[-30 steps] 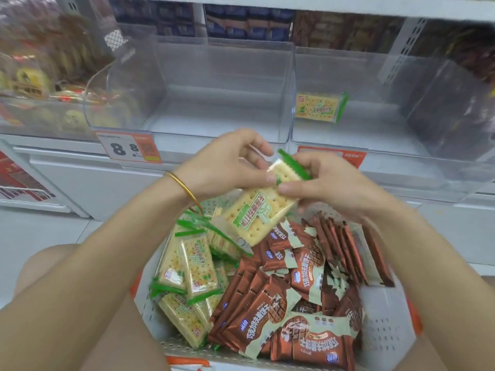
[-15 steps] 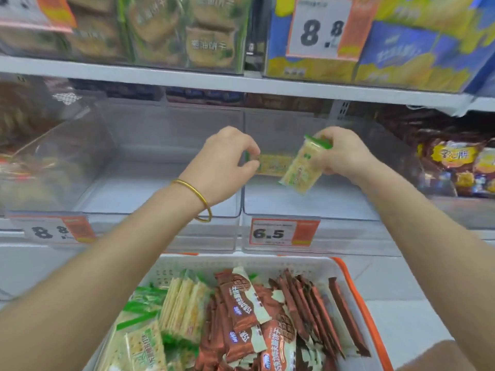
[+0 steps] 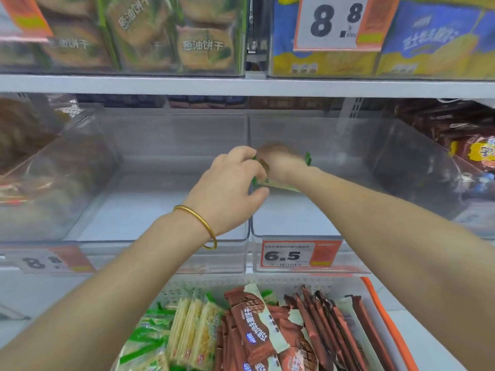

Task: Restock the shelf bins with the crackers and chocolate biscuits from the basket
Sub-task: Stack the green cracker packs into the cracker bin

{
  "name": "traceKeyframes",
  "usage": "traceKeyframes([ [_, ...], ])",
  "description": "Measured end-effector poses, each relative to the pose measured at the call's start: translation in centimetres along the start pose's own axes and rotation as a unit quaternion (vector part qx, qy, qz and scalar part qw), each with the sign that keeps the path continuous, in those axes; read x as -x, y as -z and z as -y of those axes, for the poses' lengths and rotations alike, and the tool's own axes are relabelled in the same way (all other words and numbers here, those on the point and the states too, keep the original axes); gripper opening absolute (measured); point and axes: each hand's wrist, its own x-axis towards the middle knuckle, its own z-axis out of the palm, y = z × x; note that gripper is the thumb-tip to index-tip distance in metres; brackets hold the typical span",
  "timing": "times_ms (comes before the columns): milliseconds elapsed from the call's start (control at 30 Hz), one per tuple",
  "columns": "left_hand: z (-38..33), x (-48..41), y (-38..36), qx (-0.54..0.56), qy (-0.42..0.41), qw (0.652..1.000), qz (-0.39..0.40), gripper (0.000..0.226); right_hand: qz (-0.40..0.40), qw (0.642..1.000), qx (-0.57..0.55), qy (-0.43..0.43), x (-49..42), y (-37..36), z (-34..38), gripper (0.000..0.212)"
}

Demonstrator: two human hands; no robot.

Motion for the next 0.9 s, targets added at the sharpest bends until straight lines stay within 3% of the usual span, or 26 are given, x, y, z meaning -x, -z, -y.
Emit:
traceKeyframes([
  [100,0.0,0.0,0.0,0.006,-0.001,1.000,-0.005,0.027,-0.009,1.000,-0.003,0.027,-0.8,-0.8,-0.3,0.018],
  [233,0.1,0.1,0.0,0.012,-0.003,1.000,-0.004,0.026,-0.079,0.990,0.106,0.050,0.1,-1.0,-1.7,0.048],
  [400,0.1,0.2,0.0,0.023,-0.005,1.000,-0.007,0.027,-0.083,0.972,0.215,-0.034,1.9,-1.0,-4.9,0.080],
  [900,0.2,0.4,-0.2,0.023,-0.008,1.000,0.003,0.029,-0.084,0.959,0.266,-0.055,1.1,-1.7,-4.5,0.073],
])
